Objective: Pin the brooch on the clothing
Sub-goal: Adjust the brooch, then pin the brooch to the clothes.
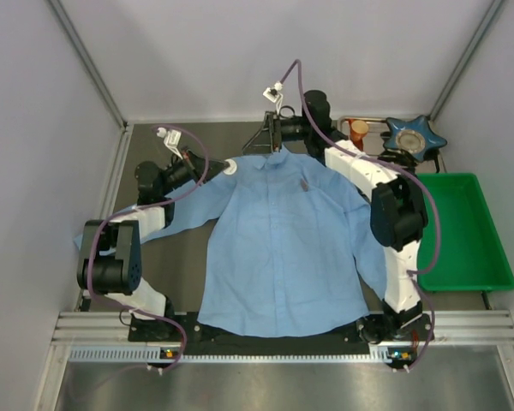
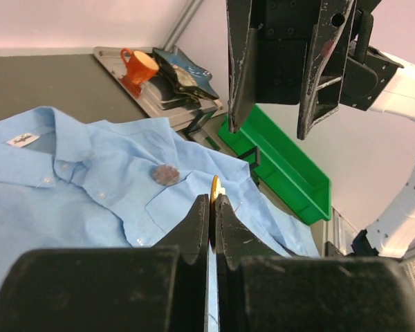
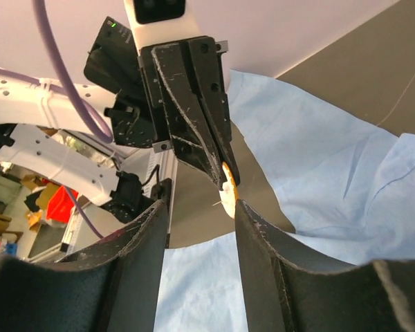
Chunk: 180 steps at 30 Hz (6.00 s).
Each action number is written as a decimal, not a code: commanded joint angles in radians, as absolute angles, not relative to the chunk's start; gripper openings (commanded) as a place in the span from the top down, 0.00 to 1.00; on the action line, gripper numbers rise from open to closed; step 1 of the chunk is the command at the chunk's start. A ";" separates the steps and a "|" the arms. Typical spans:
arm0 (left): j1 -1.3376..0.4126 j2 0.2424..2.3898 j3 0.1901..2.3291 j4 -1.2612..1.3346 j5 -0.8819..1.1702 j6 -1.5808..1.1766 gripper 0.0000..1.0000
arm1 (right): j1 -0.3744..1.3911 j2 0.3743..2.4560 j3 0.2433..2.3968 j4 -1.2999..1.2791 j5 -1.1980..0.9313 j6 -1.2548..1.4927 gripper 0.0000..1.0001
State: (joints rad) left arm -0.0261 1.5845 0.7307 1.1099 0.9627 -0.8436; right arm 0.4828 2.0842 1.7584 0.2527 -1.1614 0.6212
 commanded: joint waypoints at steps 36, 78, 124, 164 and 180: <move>-0.008 1.333 0.942 0.280 1.080 -0.134 0.41 | 0.561 1.976 1.838 -0.293 -1.187 -0.033 1.00; -0.146 1.364 1.035 -0.348 1.313 0.537 0.54 | 0.698 1.933 1.971 -0.891 -0.920 -0.787 1.00; -0.167 1.319 0.836 0.193 1.016 0.139 1.00 | 0.635 2.031 2.153 -0.876 -0.925 -0.550 0.56; -0.287 1.569 0.733 0.457 0.278 0.261 1.00 | 0.621 2.457 2.264 -0.577 -0.574 0.308 0.58; -0.301 1.595 0.722 0.494 0.219 0.290 1.00 | 0.617 2.413 2.247 -0.532 -0.661 0.379 1.00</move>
